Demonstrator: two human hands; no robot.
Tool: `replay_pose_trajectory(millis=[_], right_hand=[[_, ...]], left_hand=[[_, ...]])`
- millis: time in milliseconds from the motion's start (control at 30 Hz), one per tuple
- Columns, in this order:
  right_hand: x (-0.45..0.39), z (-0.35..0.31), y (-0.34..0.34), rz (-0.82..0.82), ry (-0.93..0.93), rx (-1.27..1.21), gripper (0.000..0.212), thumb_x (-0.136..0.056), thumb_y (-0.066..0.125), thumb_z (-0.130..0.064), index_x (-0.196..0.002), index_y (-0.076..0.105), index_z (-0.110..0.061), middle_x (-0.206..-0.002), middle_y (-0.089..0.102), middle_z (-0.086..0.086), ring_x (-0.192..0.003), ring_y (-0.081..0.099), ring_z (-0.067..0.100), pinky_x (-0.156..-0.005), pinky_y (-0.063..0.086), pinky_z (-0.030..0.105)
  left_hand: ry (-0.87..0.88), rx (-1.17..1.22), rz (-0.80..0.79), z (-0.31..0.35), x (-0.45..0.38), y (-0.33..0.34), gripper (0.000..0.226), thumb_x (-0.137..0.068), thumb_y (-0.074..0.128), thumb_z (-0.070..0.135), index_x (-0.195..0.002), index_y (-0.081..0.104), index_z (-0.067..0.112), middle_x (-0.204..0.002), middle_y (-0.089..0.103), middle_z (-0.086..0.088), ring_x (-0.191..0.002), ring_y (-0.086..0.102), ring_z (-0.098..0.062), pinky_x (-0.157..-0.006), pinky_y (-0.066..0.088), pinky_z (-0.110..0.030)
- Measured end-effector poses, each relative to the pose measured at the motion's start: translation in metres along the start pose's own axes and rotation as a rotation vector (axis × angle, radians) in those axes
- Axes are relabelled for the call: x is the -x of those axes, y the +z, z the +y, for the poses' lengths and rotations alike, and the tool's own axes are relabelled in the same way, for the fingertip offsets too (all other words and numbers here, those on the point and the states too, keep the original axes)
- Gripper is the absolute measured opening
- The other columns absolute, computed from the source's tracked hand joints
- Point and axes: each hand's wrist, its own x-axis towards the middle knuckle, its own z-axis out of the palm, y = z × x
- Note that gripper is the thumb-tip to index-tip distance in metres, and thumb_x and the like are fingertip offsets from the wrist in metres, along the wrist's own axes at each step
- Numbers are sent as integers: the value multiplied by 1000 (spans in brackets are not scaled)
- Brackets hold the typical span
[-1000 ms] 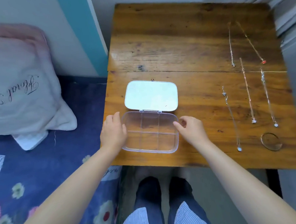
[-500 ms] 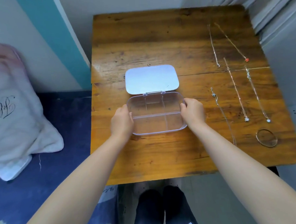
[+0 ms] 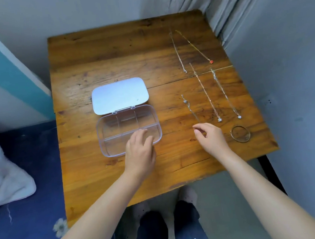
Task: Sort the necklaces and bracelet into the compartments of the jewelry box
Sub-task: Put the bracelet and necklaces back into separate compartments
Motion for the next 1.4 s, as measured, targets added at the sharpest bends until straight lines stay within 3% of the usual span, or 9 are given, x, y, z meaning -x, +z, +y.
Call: replay_pose_trajectory(millis=[233,367,467,667,867,1000,1133,1267,1400], right_hand=[[13,101,-73,125,131,87,19,-84,55,1,-99,66,2,-107,67,22,-98,60,34,-79,37,23],[-3,150,-98,91,135,189,22,-83,58,-6,-104,64,1,-108,65,22,-94,60,36,-78,47,34],[-16,170,-106,-22,97,251,33,-85,59,-16,-114,58,-1,-112,61,21,-100,57,35,-82,49,40],[-30,177,-99,-159,-45,285,28,-88,55,-16,-110,56,1,-112,58,19,-101,54,33,-82,48,39],[-39,172,-94,-142,-25,372,19,-89,43,-4,-89,60,4,-98,61,18,-83,54,31,-63,44,36],[-42,169,-91,-124,0,387,16,-86,42,-2,-83,58,2,-94,60,17,-71,45,25,-52,31,27],[-37,169,-89,-106,-66,443,16,-88,41,-2,-92,56,0,-101,59,17,-91,53,30,-63,38,31],[-34,170,-90,-123,-96,431,14,-88,40,-1,-96,52,0,-100,62,17,-90,56,31,-62,37,30],[-39,164,-95,-231,-56,352,24,-89,44,-3,-111,52,-2,-112,62,16,-100,57,31,-77,49,34]], left_hand=[[94,59,-139,86,-4,42,24,-59,78,-2,-81,68,-2,-85,70,-22,-76,65,-41,-57,56,-41],[-130,108,-258,135,-9,83,36,-86,60,31,-111,58,6,-106,61,-12,-101,56,-29,-75,50,-38],[-320,141,-256,168,-10,108,46,-83,57,47,-111,53,11,-109,59,-6,-104,53,-23,-78,49,-34],[-555,57,-148,195,-21,122,30,-92,49,31,-106,54,5,-110,58,-13,-103,51,-28,-75,48,-36],[-537,-128,-279,199,-27,117,17,-90,39,-1,-103,50,1,-109,53,-17,-100,49,-32,-70,46,-37],[-442,-326,-337,199,-27,115,19,-85,42,0,-100,52,5,-106,55,-11,-98,52,-25,-69,49,-27],[-234,-542,-296,195,-23,101,10,-49,62,10,-47,57,19,-49,58,3,-43,55,-13,-35,38,-18],[-104,-576,-111,176,-15,104,30,-58,34,1,-42,54,16,-41,52,1,-35,50,-15,-33,35,-16],[-159,-525,-84,168,-15,100,30,-60,34,-1,-47,58,12,-40,53,-2,-34,51,-17,-31,36,-16]])
